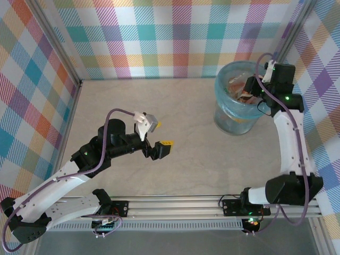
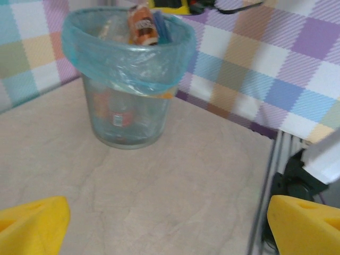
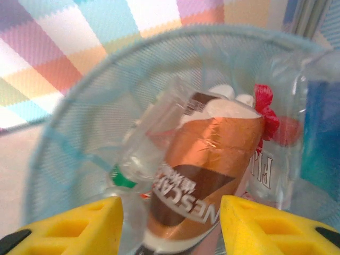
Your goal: Put the plastic bottles in the bin
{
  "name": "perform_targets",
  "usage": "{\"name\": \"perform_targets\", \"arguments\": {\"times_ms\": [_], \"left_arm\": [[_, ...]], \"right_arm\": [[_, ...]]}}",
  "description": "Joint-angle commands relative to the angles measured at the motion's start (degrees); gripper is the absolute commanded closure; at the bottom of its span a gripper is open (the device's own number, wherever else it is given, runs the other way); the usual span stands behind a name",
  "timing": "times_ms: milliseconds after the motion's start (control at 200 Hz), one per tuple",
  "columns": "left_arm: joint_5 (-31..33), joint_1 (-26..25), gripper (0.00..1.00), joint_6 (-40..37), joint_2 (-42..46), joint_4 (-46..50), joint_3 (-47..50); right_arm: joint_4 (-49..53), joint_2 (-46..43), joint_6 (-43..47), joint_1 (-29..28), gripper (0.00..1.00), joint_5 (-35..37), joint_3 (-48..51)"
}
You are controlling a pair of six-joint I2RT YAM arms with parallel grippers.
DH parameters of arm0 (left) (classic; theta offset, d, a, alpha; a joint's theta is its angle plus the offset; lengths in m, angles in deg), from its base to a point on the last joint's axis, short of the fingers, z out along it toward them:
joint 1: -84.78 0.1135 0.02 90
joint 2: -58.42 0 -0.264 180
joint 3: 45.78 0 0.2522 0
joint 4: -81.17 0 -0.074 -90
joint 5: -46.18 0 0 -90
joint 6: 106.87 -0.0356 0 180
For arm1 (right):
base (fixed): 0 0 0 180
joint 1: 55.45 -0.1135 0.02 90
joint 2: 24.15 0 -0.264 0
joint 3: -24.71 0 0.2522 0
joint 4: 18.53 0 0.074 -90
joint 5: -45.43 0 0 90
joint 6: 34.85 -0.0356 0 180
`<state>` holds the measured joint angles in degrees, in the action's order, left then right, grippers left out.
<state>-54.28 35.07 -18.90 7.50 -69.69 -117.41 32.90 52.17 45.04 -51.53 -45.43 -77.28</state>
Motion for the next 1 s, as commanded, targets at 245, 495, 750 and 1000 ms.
{"name": "perform_targets", "arguments": {"times_ms": [245, 495, 750, 1000], "left_arm": [[44.46, 0.33, 0.00, 2.63, 5.85, -4.87, 6.66], [59.81, 15.33, 0.00, 6.59, 4.66, -11.08, 19.85], [53.85, 30.89, 0.00, 8.01, 5.39, -25.14, 34.64], [36.10, 37.06, 0.00, 1.25, -6.37, -41.68, 40.09]], "right_arm": [[-10.61, -26.64, -4.96, -0.23, 0.36, -7.86, 16.76], [-15.65, -42.58, -1.20, -0.24, 0.29, -9.34, 43.54], [-38.26, -49.55, -2.61, -0.41, 0.26, -4.20, 70.53], [-60.84, -37.96, 0.93, -0.59, 0.24, -4.14, 81.54]]}}
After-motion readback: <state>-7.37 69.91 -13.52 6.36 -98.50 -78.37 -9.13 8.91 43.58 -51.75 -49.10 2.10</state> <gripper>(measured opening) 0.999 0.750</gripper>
